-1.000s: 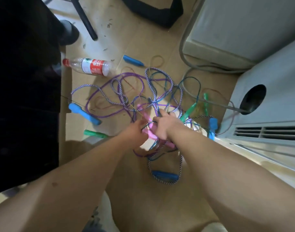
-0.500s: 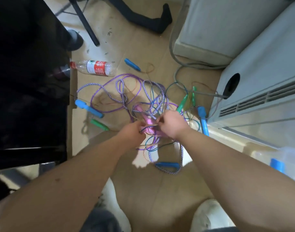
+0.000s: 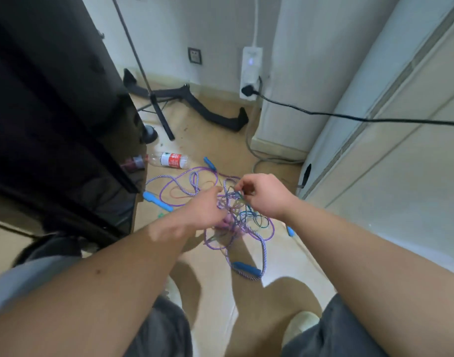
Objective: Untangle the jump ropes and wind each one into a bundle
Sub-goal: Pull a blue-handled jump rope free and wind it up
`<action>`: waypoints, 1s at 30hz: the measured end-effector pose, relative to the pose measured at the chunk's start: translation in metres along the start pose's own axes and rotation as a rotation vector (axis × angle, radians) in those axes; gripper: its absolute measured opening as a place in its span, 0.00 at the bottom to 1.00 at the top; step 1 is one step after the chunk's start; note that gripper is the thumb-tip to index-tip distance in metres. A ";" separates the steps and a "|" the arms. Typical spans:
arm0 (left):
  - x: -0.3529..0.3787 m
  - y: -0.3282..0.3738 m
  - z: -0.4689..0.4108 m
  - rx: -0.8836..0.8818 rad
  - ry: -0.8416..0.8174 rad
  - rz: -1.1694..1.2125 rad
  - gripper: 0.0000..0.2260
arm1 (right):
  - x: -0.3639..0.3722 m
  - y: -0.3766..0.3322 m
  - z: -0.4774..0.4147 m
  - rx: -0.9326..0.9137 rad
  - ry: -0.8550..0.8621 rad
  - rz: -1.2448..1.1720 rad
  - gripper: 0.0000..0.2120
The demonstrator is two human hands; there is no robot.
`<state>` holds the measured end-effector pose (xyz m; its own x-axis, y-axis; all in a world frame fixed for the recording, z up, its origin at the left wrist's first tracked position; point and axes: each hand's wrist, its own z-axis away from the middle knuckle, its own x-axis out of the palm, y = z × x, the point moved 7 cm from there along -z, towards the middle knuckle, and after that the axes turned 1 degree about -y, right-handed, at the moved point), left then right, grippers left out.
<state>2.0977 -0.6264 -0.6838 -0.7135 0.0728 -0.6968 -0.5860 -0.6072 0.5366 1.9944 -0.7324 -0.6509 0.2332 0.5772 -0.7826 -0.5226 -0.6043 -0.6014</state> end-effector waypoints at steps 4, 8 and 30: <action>-0.024 0.027 0.037 0.065 0.065 -0.067 0.33 | -0.034 -0.038 0.030 -0.070 0.037 0.004 0.12; -0.043 0.054 0.069 0.190 0.152 -0.023 0.32 | -0.066 -0.065 0.057 -0.101 0.082 -0.062 0.15; -0.136 0.147 0.117 0.474 0.437 0.561 0.12 | -0.079 -0.086 0.065 0.013 -0.124 0.099 0.11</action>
<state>2.0635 -0.6327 -0.4547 -0.7911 -0.5101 -0.3375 -0.3586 -0.0603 0.9316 1.9677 -0.6900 -0.5271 0.0774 0.5794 -0.8114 -0.5487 -0.6548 -0.5199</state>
